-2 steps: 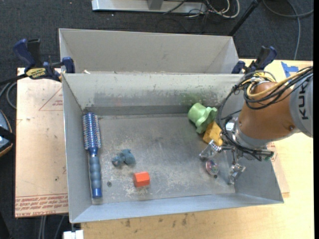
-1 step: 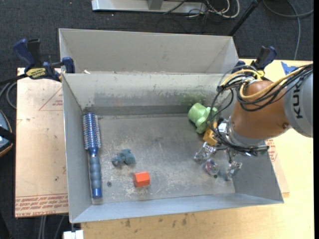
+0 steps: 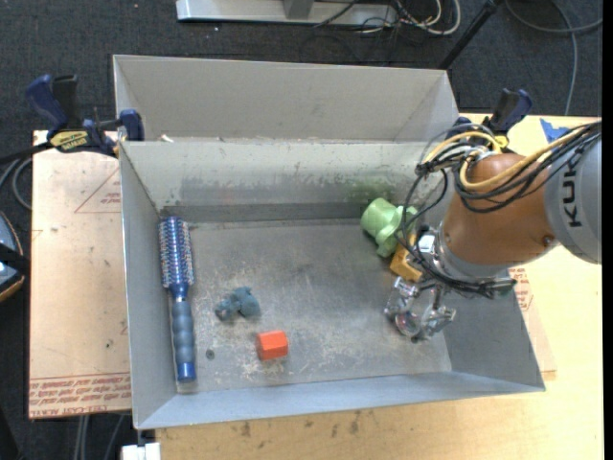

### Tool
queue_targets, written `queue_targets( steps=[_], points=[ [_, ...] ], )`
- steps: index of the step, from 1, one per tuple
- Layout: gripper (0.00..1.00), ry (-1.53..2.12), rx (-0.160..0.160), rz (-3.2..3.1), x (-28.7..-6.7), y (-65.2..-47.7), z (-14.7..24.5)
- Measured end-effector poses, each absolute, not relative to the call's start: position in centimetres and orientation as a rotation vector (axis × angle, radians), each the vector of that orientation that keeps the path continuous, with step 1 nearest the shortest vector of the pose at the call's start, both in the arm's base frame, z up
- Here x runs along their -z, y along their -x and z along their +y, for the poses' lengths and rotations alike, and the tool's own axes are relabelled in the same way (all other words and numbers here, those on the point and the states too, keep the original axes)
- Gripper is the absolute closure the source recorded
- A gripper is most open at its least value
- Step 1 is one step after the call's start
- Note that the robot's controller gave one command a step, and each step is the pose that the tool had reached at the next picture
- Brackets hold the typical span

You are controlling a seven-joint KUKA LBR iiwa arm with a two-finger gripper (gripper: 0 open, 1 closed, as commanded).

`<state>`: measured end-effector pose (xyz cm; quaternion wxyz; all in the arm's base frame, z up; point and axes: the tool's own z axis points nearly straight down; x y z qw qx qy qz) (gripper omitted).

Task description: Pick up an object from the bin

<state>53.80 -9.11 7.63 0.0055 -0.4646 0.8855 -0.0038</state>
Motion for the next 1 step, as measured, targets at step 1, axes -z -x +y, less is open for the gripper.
queue_targets(
  steps=[1],
  points=[
    [1.0,1.453,0.0,2.781,-8.1,-53.9,-8.99]
  ],
)
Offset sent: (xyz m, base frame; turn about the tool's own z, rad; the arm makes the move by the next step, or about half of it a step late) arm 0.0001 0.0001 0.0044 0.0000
